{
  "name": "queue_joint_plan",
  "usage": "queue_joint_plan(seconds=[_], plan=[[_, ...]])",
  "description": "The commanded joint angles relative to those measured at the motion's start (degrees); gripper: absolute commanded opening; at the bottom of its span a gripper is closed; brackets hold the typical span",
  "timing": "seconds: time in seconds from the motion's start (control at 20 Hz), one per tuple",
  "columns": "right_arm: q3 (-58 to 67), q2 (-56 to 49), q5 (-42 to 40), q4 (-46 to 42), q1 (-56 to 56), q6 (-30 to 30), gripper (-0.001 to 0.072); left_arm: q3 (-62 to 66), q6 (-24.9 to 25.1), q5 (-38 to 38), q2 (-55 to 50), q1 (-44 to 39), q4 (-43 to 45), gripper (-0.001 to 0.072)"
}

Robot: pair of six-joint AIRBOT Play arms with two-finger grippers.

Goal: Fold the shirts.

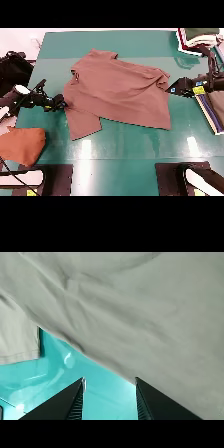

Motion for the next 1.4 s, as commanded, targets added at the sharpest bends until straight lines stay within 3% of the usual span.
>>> queue_joint_plan(seconds=[0.0, 0.2, 0.3, 0.5, 0.7, 0.9, 1.0, 1.1, 1.15, 1.25, 1.35], plan=[[-2.0, 0.5, 1.9, -1.6, -1.9, 0.0, 0.0359, 1.4, 2.8, -1.2, 0.0, 0.0, -3.0, 0.0027], [-14.1, 4.0, 3.2, -8.0, -12.4, 0.0, 0.0372, 5.2, 3.9, -2.9, 4.0, 0.0, -0.6, 0.0026], [-21.6, 5.8, 3.2, -12.1, -19.7, 0.0, 0.0512, 5.7, 4.0, -2.9, 6.6, 0.0, 0.2, 0.0026], [-34.0, 5.4, -0.5, -8.8, -31.3, -4.1, 0.0509, 5.7, 4.2, -4.3, 7.9, 0.0, 0.3, 0.0026], [-39.7, -0.5, -4.5, 0.7, -29.9, -8.1, 0.0478, 5.7, 4.4, -5.2, 7.9, 0.0, 0.2, 0.0026], [-39.8, -6.8, -13.3, 8.7, -17.7, -8.5, 0.0469, 5.7, 4.3, -6.1, 7.9, 0.0, 0.2, 0.0026], [-38.9, -8.8, -17.7, 11.5, -12.3, -8.5, 0.0423, 5.8, 4.3, -6.4, 8.0, 0.0, 0.2, 0.0026], [-35.9, -10.1, -18.6, 10.3, -7.9, -8.5, 0.0240, 5.8, 4.3, -6.2, 9.1, 0.0, 0.2, 0.0026], [-34.1, -10.0, -18.6, 9.4, -6.5, -8.5, 0.0211, 6.0, 4.3, -6.0, 10.3, 0.0, 0.3, 0.0026], [-30.3, -8.1, -18.5, 7.5, -4.4, -8.5, 0.0016, 6.9, 4.3, -5.7, 13.5, 0.0, 1.1, 0.0026], [-25.7, -4.0, -17.5, 6.0, -3.2, -8.5, 0.0015, 8.9, 3.4, -6.1, 17.7, 0.0, 2.0, 0.0026]])
